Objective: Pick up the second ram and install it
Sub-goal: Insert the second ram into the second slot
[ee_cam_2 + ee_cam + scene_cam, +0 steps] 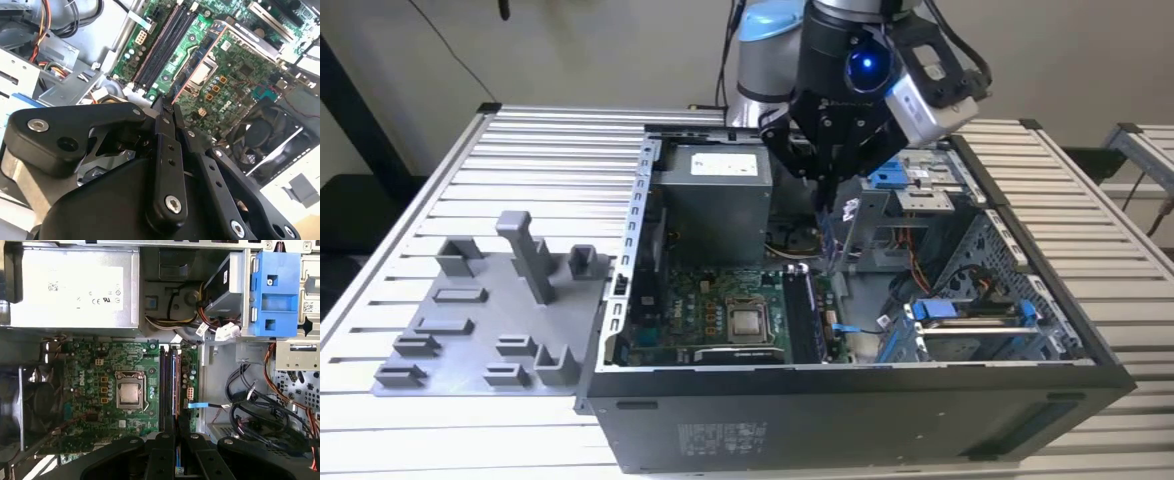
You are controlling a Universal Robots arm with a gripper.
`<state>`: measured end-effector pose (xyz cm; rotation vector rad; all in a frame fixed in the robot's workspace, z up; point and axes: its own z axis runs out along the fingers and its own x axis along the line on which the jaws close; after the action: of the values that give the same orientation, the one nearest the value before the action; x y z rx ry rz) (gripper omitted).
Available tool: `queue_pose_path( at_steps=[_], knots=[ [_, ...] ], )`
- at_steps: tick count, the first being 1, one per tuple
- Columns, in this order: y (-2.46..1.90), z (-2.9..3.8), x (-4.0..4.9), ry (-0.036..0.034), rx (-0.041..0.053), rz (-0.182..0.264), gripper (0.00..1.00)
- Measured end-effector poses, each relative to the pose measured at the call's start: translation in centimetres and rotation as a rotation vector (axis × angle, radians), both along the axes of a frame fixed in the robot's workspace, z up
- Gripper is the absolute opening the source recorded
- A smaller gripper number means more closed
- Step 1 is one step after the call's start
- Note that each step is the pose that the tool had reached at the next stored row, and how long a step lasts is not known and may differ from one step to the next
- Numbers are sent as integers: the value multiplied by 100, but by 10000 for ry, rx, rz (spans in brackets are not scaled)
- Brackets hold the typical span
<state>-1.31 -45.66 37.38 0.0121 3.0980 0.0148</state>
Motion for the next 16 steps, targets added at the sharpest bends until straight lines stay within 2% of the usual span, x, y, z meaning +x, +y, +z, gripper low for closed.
queue_pose_path(
  at_steps=[4,15,16],
  knots=[
    [23,-73,1,0,-2,1,14],
    [26,-271,-1,-1,-13,87,14],
    [27,-276,-2,-32,-27,123,14]
  ],
)
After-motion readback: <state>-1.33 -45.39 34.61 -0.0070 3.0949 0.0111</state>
